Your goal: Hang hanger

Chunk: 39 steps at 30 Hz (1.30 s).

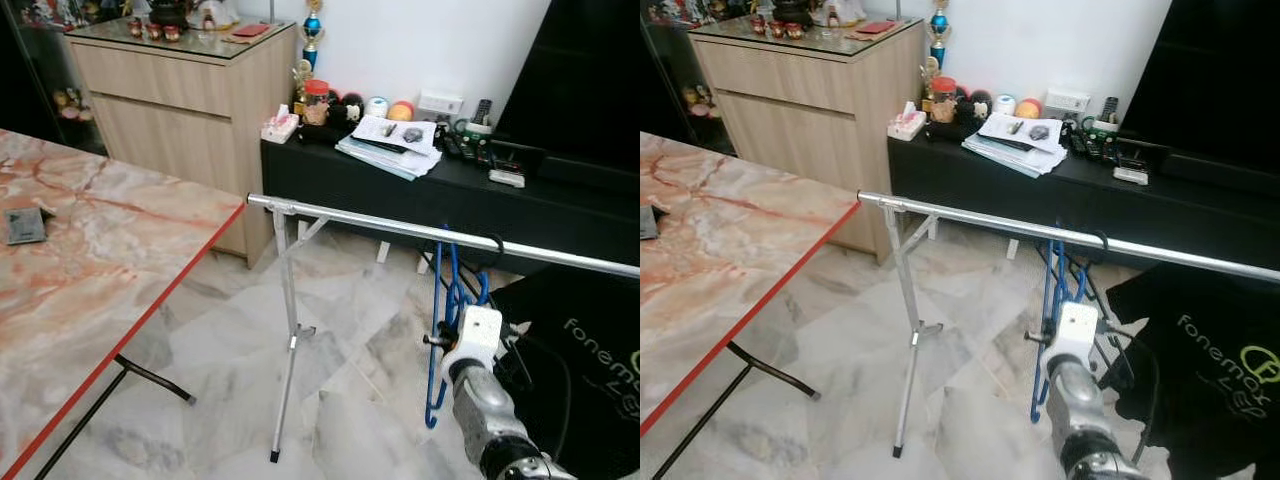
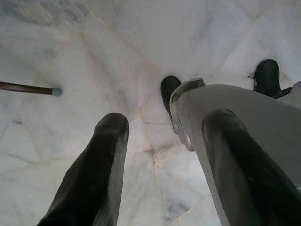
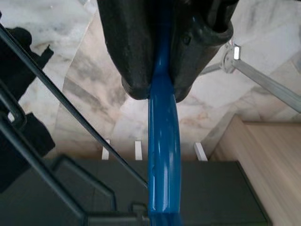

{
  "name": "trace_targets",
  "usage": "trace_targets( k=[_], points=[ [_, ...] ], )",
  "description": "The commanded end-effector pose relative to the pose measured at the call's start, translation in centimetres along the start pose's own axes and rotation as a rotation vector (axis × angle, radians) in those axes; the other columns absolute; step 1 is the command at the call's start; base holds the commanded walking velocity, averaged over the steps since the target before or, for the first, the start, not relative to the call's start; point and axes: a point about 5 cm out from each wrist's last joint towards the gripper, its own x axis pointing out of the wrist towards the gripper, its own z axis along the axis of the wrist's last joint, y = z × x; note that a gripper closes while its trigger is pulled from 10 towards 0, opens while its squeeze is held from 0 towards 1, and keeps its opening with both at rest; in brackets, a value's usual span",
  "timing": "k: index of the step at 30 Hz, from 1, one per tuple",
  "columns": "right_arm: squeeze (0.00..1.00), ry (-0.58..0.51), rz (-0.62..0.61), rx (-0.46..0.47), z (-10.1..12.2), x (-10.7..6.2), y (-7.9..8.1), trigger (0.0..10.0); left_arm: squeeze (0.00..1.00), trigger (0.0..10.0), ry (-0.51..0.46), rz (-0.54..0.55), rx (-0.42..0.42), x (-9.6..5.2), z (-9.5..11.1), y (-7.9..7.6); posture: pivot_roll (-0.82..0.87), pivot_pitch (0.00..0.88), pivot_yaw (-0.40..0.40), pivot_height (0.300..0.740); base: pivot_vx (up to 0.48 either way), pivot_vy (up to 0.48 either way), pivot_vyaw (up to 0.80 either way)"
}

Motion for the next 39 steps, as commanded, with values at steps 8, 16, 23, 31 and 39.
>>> trace_targets(
  k=[8,16,23,31,39],
  points=[
    [0.0,0.079,0.0,0.013,-4.2,-1.6,0.2,10.0,0.0,10.0,0.024,-0.007,0.005,-0.1,-0.7,-0.1,-0.01,0.061,-0.047,0.74,0.0,0.0,0.0],
    [0.0,0.166,-0.041,0.011,-8.4,-3.9,-0.8,10.0,0.0,10.0,0.019,-0.005,0.003,-0.1,-0.7,0.1,-0.02,0.064,-0.045,0.74,0.0,0.0,0.0],
    [0.0,0.168,-0.043,0.009,-8.9,-4.3,-0.7,10.0,0.0,10.0,0.018,-0.003,0.006,-0.1,-0.7,0.2,-0.02,0.066,-0.043,0.74,0.183,0.0,0.0],
    [0.0,0.148,-0.019,0.003,-8.5,-4.0,0.0,10.0,0.0,10.0,0.017,-0.002,0.009,-0.2,-0.7,0.3,-0.01,0.065,-0.046,0.74,0.275,0.0,0.0],
    [0.0,0.151,-0.01,-0.008,-8.4,-3.9,0.0,10.0,0.0,10.0,0.023,-0.006,0.018,-0.2,-1.0,0.2,-0.02,0.058,-0.046,0.74,0.308,0.0,0.0]
  ],
)
